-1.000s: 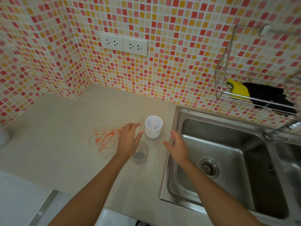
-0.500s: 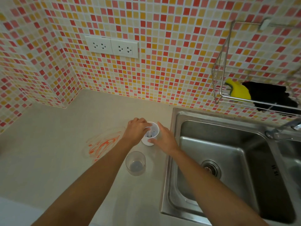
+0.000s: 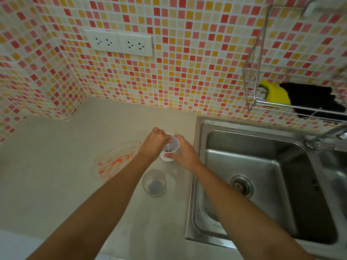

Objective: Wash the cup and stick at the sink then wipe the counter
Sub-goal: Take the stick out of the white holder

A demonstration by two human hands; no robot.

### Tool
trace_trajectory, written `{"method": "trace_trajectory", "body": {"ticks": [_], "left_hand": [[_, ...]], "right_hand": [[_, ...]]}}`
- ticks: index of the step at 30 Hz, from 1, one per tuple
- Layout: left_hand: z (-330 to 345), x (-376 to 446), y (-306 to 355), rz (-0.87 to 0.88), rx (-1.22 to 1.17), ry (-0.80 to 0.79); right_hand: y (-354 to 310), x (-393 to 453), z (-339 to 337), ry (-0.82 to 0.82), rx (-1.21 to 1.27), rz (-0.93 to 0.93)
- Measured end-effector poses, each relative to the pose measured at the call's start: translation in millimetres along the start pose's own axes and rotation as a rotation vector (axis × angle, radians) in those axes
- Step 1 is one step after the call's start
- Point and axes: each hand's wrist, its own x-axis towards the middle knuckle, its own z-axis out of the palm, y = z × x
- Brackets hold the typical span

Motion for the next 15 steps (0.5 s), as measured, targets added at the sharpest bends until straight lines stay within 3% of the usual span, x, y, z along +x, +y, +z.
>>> {"method": "trace_trajectory", "body": {"ticks": [15], "left_hand": [[15.0,-10.7,-3.5,-0.110,0.098,-0.075]], "right_hand": [[-1.3,0.4,3.4,0.039,-0.084,0.018]]}}
